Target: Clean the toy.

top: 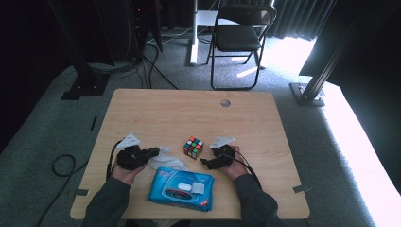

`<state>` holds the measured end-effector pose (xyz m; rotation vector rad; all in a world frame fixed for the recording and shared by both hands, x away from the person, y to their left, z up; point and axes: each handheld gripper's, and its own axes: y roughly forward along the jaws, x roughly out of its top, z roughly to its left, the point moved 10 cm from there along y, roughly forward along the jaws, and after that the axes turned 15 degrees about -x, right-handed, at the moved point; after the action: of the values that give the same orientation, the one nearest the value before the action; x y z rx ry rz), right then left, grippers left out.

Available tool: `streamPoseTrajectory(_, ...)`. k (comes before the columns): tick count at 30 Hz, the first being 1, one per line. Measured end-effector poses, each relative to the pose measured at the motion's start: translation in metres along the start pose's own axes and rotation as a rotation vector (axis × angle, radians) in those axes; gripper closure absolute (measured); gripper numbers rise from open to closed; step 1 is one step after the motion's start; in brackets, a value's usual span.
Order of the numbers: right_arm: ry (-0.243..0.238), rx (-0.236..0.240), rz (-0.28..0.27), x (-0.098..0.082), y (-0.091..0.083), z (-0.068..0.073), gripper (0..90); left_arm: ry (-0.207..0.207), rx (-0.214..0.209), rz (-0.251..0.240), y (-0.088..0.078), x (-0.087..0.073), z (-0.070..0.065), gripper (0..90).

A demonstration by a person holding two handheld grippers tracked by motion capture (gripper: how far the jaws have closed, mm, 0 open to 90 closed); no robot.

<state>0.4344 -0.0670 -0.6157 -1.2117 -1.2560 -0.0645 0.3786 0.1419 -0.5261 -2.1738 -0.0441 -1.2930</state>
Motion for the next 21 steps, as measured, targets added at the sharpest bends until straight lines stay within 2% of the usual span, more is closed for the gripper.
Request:
streamPoseTrajectory(3, 0.001, 0.0, 0.001, 0.0, 0.0, 0.0, 24.6, 0.014, 0.002, 0.053, 0.014, -0.007, -0.001, 83.3)
streamPoseTrajectory(6, 0.0, 0.0, 0.001, 0.0, 0.0, 0.0, 24.6, 0.015, 0.028, 0.105, 0.028, -0.016, 0.009, 79.0)
streamPoseTrajectory(11, 0.002, 0.0, 0.002, 0.0, 0.0, 0.0, 24.6, 0.0, 0.034, 0.143, 0.04, -0.024, 0.019, 72.3)
streamPoseTrajectory(13, 0.002, 0.0, 0.002, 0.0, 0.0, 0.0, 24.6, 0.011, 0.042, 0.174, 0.045, -0.027, 0.022, 71.1)
streamPoseTrajectory(16, 0.002, 0.0, 0.002, 0.0, 0.0, 0.0, 24.6, 0.018, 0.046, 0.187, 0.05, -0.029, 0.024, 64.6)
streamPoseTrajectory(17, 0.001, 0.0, 0.002, 0.0, 0.0, 0.0, 24.6, 0.017, 0.049, 0.186, 0.051, -0.029, 0.025, 58.8)
streamPoseTrajectory(18, 0.001, 0.0, 0.002, 0.0, 0.0, 0.0, 24.6, 0.011, 0.049, 0.188, 0.051, -0.03, 0.026, 58.8)
streamPoseTrajectory(19, 0.002, 0.0, 0.002, 0.0, 0.0, 0.0, 24.6, 0.012, 0.052, 0.189, 0.052, -0.03, 0.029, 53.1)
streamPoseTrajectory(20, 0.002, 0.0, 0.002, 0.0, 0.0, 0.0, 24.6, 0.007, 0.059, 0.193, 0.052, -0.03, 0.031, 53.1)
streamPoseTrajectory(21, 0.0, -0.001, 0.002, 0.0, 0.0, 0.0, 24.6, 0.001, 0.058, 0.193, 0.053, -0.03, 0.033, 48.4)
